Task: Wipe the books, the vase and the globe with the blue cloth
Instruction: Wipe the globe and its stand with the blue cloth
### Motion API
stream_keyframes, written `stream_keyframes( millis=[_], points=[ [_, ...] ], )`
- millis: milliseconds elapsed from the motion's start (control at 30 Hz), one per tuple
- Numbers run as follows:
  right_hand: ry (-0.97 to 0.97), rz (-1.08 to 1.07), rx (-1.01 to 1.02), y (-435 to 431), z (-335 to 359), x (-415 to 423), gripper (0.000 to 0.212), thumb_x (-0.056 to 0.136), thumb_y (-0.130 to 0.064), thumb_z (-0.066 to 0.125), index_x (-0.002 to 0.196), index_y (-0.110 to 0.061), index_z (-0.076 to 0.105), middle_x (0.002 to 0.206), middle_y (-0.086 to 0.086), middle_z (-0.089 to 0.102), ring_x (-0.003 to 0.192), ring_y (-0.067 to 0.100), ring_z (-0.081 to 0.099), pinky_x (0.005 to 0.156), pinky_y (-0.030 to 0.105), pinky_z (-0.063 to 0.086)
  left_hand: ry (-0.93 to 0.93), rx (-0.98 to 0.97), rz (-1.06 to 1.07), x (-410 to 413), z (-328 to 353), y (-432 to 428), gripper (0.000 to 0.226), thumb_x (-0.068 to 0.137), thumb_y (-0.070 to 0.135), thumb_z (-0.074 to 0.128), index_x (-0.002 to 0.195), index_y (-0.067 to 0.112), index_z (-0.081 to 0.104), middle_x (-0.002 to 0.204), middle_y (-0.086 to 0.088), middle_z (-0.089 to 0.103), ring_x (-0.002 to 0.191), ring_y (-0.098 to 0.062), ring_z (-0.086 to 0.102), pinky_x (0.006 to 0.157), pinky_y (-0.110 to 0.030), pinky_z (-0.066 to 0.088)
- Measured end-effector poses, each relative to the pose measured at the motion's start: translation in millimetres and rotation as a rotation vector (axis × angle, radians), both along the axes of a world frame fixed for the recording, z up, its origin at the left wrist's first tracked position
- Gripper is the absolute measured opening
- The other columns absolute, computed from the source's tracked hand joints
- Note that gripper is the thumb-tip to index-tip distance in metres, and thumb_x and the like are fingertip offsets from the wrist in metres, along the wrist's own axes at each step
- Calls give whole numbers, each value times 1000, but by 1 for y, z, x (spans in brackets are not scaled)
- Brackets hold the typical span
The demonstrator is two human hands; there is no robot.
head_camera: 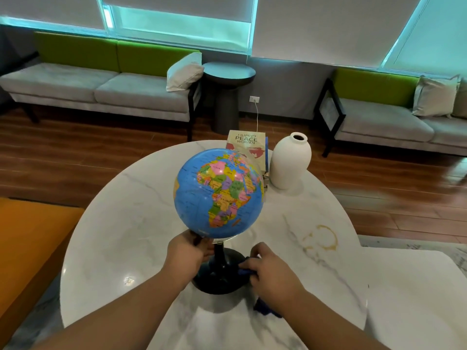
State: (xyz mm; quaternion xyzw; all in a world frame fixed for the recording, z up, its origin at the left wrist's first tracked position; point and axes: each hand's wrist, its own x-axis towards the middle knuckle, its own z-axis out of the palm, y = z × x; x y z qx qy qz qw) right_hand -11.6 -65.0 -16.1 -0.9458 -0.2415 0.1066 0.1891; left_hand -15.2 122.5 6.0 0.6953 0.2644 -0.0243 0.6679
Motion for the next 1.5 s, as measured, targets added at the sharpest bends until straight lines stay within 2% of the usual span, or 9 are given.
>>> stream_keyframes(
  millis=[100, 200, 333, 600, 867, 1033, 1233, 1400, 1500],
  points=[
    [-50, -8, 39, 16, 7, 2, 34, 92, -21, 50, 123, -28, 62, 123, 0, 42, 107, 20, 52, 78, 13, 30, 3, 94, 16, 0, -1, -2, 8, 88, 2, 62, 81, 5, 61, 78, -15, 70, 68, -24, 69, 56, -22, 56],
    [-7, 178, 50, 36, 7, -8, 36, 91, -20, 53, 126, -26, 61, 133, 3, 42, 118, 22, 45, 90, 19, 35, 16, 300, -55, 1, -3, 0, 12, 89, 21, 65, 82, 12, 64, 74, -3, 72, 71, -16, 69, 68, -27, 55],
    [7, 56, -99, 20, 12, -1, 34, 90, -21, 49, 121, -25, 63, 124, 4, 43, 108, 27, 52, 83, 27, 45, 14, 156, -41, -1, -4, -1, 9, 88, 14, 65, 80, 11, 63, 74, -8, 73, 73, -22, 72, 81, -42, 58],
    [-146, 226, -16, 42, 0, -12, 40, 85, -26, 41, 118, -24, 65, 121, 4, 52, 105, 29, 50, 77, 36, 47, 13, 514, -134, 1, -2, -4, 25, 90, 34, 61, 70, 20, 55, 67, 4, 63, 66, -13, 59, 58, -23, 44],
    [-50, 6, -78, 13, 3, 10, 38, 88, -20, 49, 123, -28, 62, 125, 4, 44, 113, 27, 47, 89, 25, 40, 6, 153, -7, 0, -12, -3, 4, 83, 6, 68, 80, 8, 66, 75, -11, 73, 79, -28, 71, 83, -48, 57],
    [-10, 233, 91, 20, -3, -14, 39, 87, -21, 50, 122, -27, 64, 134, -1, 45, 118, 23, 43, 95, 27, 41, 1, 166, -14, 2, -11, -3, 13, 89, 21, 65, 83, 9, 64, 70, -6, 73, 69, -20, 72, 72, -36, 59],
    [-27, -93, 94, -11, -11, 9, 33, 92, -30, 47, 116, -28, 69, 126, -4, 50, 111, 18, 54, 83, 8, 30, 17, -1, 28, 3, -7, 1, 1, 91, 5, 60, 90, 5, 60, 80, -15, 71, 67, -19, 71, 55, -22, 57],
    [73, 191, 84, 11, -4, -6, 41, 85, -25, 45, 119, -23, 67, 131, -1, 49, 119, 15, 47, 96, 8, 27, 2, -16, 2, 1, -5, 3, 2, 90, 2, 61, 91, 2, 59, 80, -18, 71, 65, -19, 71, 52, -20, 55],
    [67, 64, 69, -1, -13, 10, 39, 88, -15, 49, 121, -27, 66, 130, -1, 48, 118, 20, 49, 95, 14, 34, 3, -36, -11, -2, -4, 3, 6, 89, -2, 59, 87, 3, 59, 82, -21, 70, 60, -16, 69, 49, -18, 53]
  ],
)
